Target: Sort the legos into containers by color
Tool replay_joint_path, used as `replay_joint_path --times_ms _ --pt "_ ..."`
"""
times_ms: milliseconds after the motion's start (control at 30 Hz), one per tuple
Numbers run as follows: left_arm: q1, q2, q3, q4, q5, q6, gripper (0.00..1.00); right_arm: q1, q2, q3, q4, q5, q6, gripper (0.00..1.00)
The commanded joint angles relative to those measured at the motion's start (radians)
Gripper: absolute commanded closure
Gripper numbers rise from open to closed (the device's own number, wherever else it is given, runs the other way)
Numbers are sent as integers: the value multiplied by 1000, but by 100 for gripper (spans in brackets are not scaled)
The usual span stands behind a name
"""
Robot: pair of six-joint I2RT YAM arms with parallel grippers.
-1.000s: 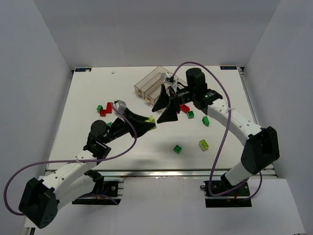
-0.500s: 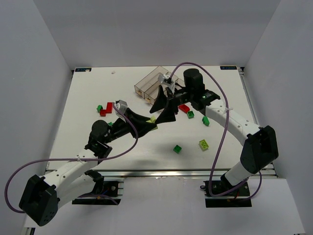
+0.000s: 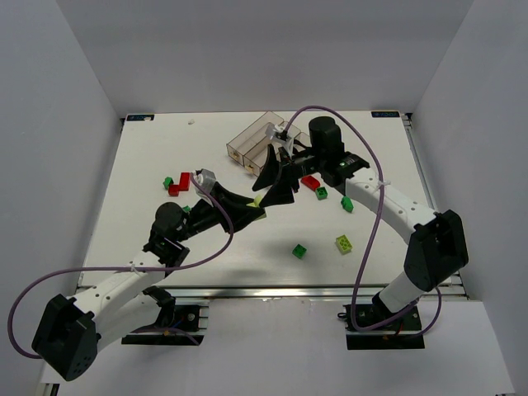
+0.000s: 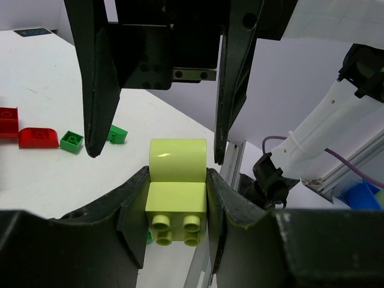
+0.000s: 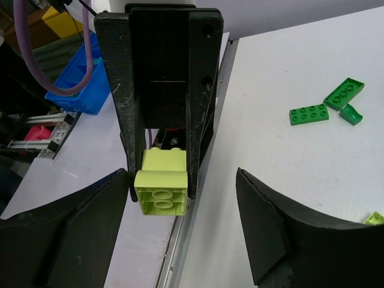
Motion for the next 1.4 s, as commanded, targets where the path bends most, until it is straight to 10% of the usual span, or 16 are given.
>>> replay_joint_path --times_ms 0,1000,1367 --pt "-4 -17 16 -13 -12 21 100 5 6 -7 28 8 10 24" --pt "-6 -14 22 -33 -58 44 100 11 3 -20 45 -23 28 36" --pt "-6 -12 16 -34 -58 44 100 14 7 -24 108 -74 76 70"
